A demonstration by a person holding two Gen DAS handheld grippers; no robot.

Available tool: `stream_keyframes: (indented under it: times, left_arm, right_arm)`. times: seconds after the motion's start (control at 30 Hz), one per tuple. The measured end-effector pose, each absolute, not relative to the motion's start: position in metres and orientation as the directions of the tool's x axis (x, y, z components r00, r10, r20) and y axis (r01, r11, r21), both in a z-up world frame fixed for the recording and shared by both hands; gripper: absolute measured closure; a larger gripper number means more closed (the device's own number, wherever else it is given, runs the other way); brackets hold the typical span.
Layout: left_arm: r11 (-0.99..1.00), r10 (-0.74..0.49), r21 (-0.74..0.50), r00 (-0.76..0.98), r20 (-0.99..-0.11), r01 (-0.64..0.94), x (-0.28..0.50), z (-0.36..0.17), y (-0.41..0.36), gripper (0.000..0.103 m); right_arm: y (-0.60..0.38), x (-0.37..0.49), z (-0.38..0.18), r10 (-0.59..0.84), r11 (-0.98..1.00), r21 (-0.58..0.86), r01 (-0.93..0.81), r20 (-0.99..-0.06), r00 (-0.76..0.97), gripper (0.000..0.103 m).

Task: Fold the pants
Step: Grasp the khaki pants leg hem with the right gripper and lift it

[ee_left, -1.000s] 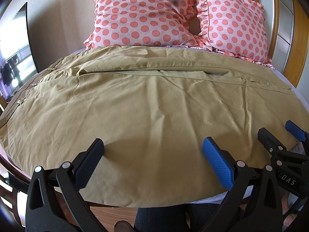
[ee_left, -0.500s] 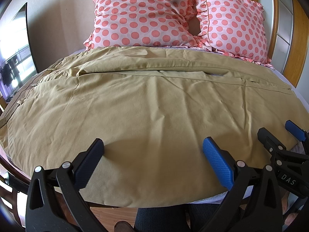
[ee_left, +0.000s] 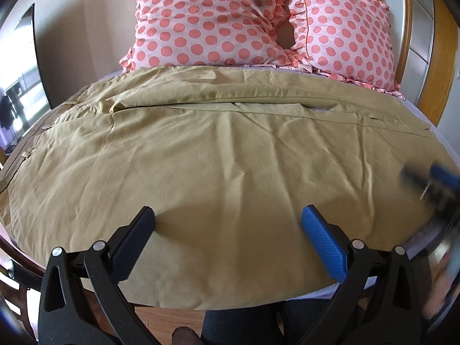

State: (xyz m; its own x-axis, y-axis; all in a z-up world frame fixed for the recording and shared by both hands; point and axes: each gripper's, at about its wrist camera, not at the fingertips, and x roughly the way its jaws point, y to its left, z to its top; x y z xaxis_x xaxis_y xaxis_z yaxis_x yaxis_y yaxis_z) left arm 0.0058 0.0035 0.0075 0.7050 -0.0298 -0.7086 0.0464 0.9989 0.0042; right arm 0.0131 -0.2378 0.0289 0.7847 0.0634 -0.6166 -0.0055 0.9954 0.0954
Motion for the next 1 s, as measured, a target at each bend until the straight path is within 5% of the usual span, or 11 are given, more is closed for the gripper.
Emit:
stream_keyframes:
  times: [0.1, 0.23, 0.3, 0.4, 0.73, 0.83, 0.87, 1.0]
  left_arm:
    - [0.999, -0.046, -0.021, 0.728, -0.684, 0.044, 0.007, 0.016, 0.011, 0.002]
    - [1.000, -0.024, -0.008, 0.778, -0.628, 0.024, 0.010, 0.037, 0.015, 0.002]
    - [1.000, -0.022, -0.007, 0.787, -0.616, 0.023, 0.012, 0.044, 0.016, 0.002]
    - [1.000, -0.027, -0.006, 0.797, -0.603, 0.030, 0.016, 0.048, 0.019, 0.002]
    - [1.000, -0.006, 0.021, 0.790, -0.613, 0.023, 0.040, 0.040, 0.026, 0.002]
    - [1.000, -0.009, 0.012, 0.783, -0.622, 0.021, 0.045, 0.036, 0.026, 0.002]
    - [1.000, -0.010, 0.007, 0.783, -0.622, 0.018, 0.044, 0.035, 0.027, 0.002]
    - [1.000, -0.006, -0.007, 0.784, -0.620, 0.003, 0.042, 0.035, 0.030, 0.002]
  right_arm:
    - [-0.285, 0.046, 0.079, -0.006, 0.988, 0.124, 0.091, -0.565, 0.825, 0.001]
    - [-0.340, 0.140, 0.100, -0.138, 0.963, 0.090, 0.253, -0.643, 0.753, 0.002]
    - [-0.374, 0.198, 0.094, -0.179, 0.930, 0.106, 0.351, -0.704, 0.688, 0.023]
    - [-0.427, 0.282, 0.070, -0.198, 0.844, 0.158, 0.512, -0.796, 0.572, 0.035]
    - [-0.491, 0.398, 0.011, -0.298, 0.680, 0.091, 0.727, -0.873, 0.387, 0.042]
    - [-0.490, 0.406, 0.002, -0.375, 0.699, 0.000, 0.715, -0.851, 0.367, 0.055]
    - [-0.490, 0.406, -0.001, -0.380, 0.711, 0.003, 0.703, -0.840, 0.387, 0.072]
    - [-0.504, 0.394, -0.008, -0.354, 0.740, 0.064, 0.669, -0.810, 0.468, 0.096]
